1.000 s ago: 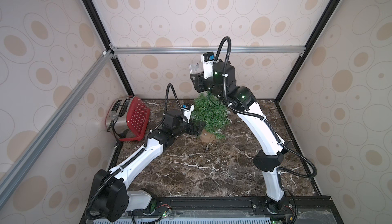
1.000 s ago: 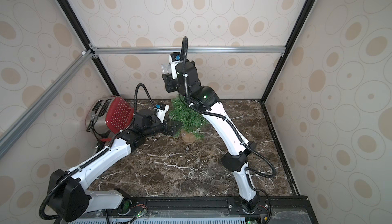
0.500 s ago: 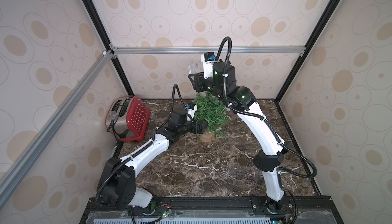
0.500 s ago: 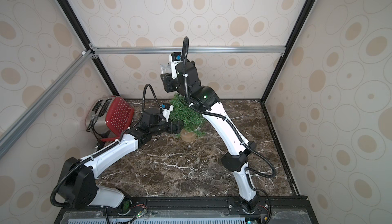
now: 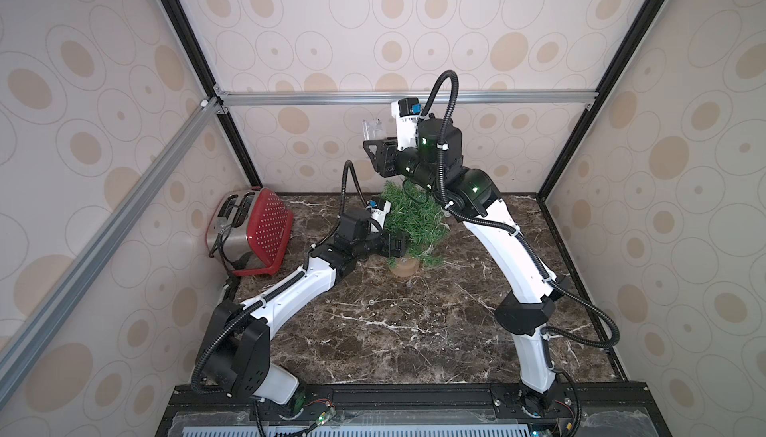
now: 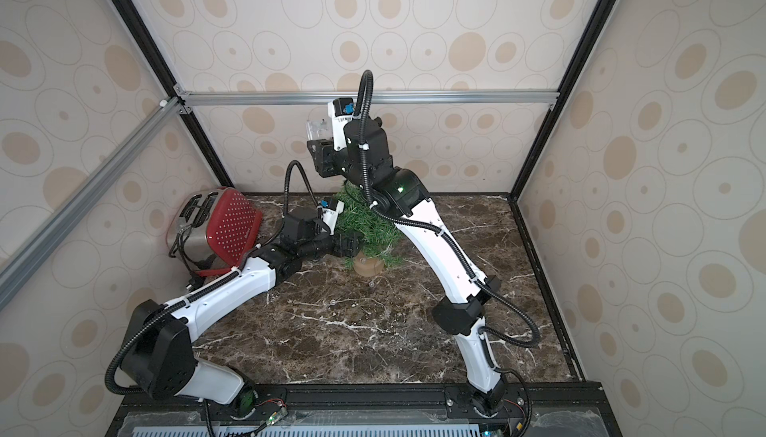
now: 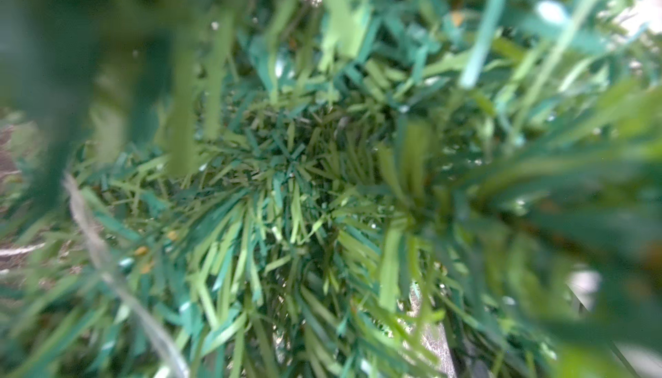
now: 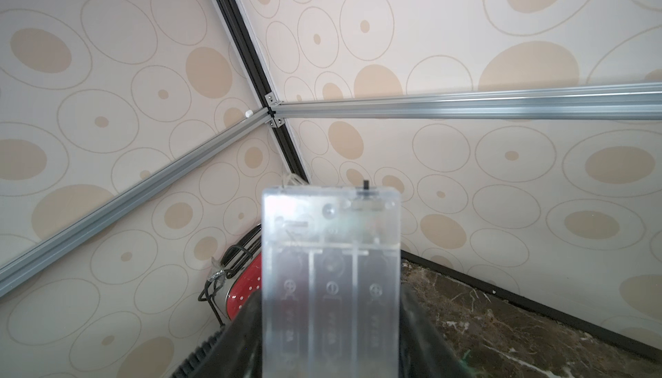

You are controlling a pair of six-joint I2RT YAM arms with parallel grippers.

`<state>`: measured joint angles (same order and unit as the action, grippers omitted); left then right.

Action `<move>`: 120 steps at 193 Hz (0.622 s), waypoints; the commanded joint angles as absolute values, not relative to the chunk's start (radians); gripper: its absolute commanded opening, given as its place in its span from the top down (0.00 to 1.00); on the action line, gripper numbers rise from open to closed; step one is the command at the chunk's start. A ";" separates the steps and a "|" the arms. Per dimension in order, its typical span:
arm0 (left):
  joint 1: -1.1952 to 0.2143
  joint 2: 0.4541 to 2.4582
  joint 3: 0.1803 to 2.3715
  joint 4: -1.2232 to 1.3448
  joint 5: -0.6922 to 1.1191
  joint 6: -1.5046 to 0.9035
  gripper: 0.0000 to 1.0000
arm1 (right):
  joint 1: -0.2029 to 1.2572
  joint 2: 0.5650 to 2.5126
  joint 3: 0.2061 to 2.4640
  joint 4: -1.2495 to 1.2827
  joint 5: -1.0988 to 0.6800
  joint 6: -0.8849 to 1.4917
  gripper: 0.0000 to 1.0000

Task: Wrap string light around the christmas tree
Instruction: Wrap the light string around the Christmas tree.

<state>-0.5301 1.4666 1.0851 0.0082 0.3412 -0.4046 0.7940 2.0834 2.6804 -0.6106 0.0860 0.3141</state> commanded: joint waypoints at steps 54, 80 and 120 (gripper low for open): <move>-0.535 1.178 1.048 -0.223 0.150 -0.270 0.01 | 0.864 2.025 2.572 -0.732 0.109 0.380 0.98; -0.535 1.065 0.980 -0.281 0.062 -0.277 0.01 | 0.870 2.033 2.565 -0.769 0.138 0.396 0.97; -0.535 0.919 0.945 -0.441 -0.016 -0.315 0.01 | 0.891 2.057 2.557 -0.824 0.180 0.424 0.97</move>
<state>-0.5304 0.9981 0.9585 -0.3115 0.0677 -0.3012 0.8761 2.0476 2.5690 -0.7723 0.1299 0.3885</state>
